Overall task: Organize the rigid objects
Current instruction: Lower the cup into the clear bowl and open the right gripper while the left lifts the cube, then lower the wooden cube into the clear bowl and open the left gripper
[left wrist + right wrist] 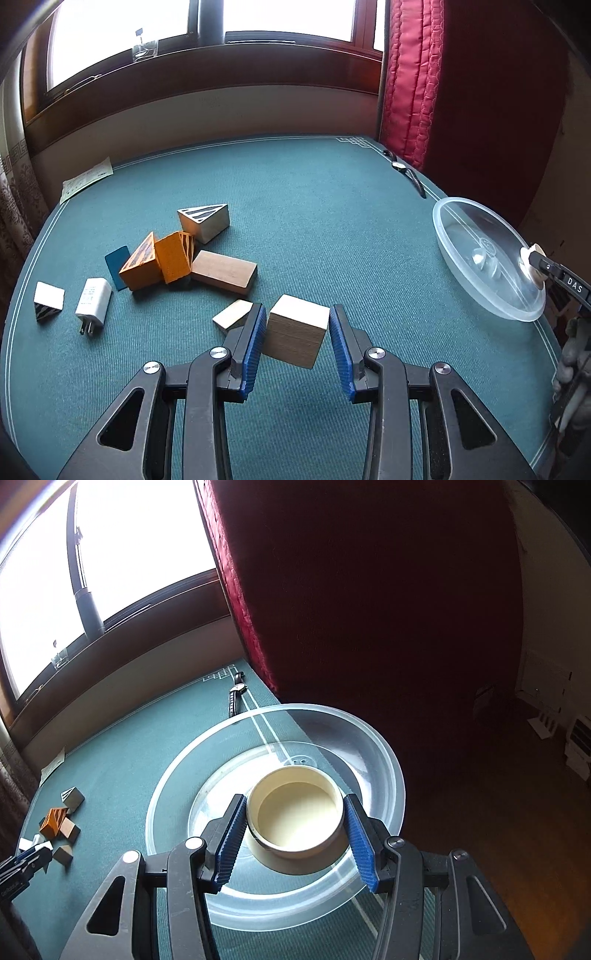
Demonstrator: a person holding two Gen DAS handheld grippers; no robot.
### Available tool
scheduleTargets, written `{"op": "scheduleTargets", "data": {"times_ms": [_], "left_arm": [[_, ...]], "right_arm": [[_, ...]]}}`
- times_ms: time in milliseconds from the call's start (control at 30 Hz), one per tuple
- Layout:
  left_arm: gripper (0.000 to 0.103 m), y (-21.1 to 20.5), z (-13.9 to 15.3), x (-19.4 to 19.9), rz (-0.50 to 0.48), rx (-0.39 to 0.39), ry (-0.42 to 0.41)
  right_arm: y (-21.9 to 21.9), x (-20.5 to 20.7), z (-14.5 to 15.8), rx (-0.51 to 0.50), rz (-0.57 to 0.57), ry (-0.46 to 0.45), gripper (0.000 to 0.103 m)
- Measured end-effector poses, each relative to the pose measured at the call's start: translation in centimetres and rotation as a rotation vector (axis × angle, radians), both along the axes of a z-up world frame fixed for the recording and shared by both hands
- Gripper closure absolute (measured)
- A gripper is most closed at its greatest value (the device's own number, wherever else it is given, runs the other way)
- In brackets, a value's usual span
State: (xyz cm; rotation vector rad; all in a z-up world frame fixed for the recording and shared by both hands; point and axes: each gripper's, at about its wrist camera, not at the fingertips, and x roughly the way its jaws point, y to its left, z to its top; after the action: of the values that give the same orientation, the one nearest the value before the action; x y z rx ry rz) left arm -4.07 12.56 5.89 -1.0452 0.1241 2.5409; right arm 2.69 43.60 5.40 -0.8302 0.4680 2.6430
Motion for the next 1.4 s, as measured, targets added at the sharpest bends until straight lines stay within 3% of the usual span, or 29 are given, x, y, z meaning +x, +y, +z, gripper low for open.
{"op": "scheduleTargets", "data": {"times_ms": [100,367,733,1233,1333,1400], "left_arm": [[0.067,0.9,0.1,0.2,-0.017,-0.004,0.001],[0.067,3.8,0.6,0.7,-0.087,-0.008,0.004],[0.067,10.5,1.5,1.3,-0.247,0.043,-0.023],[0.067,19.3,0.7,2.3,-0.407,0.092,-0.057],[0.065,19.6,0.3,2.2,-0.408,0.105,-0.079],[0.057,19.6,-0.2,2.1,-0.405,0.111,-0.098]], "right_arm": [[0.2,0.2,0.0,0.013,-0.017,0.015,0.041],[1.2,1.0,-0.1,0.009,-0.073,0.033,0.041],[1.7,1.5,-0.3,-0.009,-0.106,0.049,0.040],[3.1,1.5,-0.5,-0.054,-0.151,0.052,0.040],[3.3,1.5,-0.5,-0.056,-0.152,0.051,0.040],[3.3,1.5,-0.6,-0.057,-0.155,0.050,0.038]]}}
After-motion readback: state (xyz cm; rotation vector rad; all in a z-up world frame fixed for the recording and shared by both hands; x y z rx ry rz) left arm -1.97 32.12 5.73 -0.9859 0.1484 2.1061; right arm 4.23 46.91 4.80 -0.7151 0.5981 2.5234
